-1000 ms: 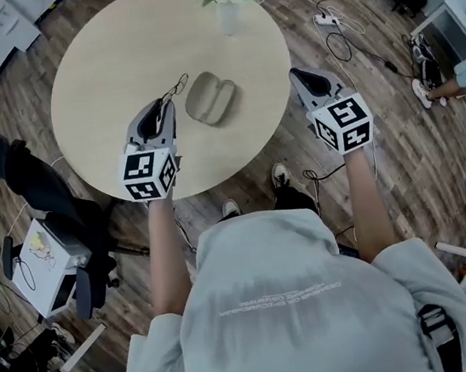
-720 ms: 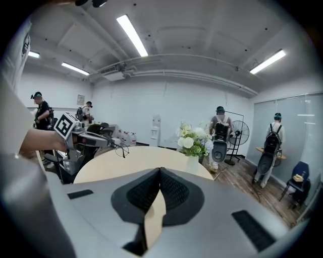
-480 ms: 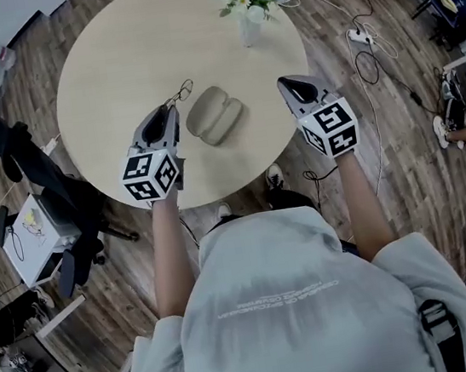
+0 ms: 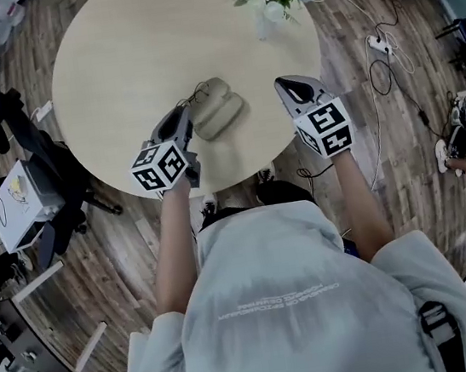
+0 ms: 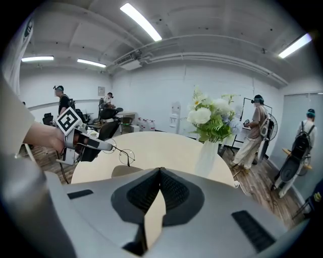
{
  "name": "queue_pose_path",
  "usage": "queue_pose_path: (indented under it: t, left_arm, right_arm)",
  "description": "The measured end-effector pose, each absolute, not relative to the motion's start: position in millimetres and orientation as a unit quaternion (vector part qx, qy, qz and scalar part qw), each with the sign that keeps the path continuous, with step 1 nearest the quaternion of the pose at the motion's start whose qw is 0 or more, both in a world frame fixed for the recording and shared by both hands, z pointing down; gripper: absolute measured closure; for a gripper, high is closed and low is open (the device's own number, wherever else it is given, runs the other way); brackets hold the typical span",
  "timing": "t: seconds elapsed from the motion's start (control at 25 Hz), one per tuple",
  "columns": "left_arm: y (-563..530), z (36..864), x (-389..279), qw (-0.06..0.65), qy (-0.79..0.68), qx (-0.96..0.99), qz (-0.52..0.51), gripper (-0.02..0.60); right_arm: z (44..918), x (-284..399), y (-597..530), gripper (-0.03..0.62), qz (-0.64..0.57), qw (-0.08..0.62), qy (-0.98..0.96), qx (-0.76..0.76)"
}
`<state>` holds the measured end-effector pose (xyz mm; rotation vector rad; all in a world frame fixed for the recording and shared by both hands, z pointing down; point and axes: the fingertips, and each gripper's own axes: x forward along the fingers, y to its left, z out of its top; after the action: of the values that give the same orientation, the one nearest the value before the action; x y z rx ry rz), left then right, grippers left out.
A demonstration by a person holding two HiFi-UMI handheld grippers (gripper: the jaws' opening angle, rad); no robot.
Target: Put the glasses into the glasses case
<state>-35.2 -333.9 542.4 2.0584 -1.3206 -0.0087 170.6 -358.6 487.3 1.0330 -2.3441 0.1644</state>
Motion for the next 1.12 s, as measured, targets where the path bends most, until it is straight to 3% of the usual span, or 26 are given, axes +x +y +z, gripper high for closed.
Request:
queue_pose_path:
  t: [0.36, 1.12]
  left_arm:
    - [-319.8, 598.8, -3.2, 0.444, -0.526, 0.723, -0.06, 0.511]
    - [-295.3, 672.0, 42.0, 0.539, -0.51, 0.667, -0.061, 0.508]
  right_arm:
    - [532.5, 172.8, -360.0, 0.592, 0.071, 0.326, -0.886, 0.322]
    - [566.8, 192.9, -340.9, 0.592, 0.062, 0.364, -0.898, 0.241]
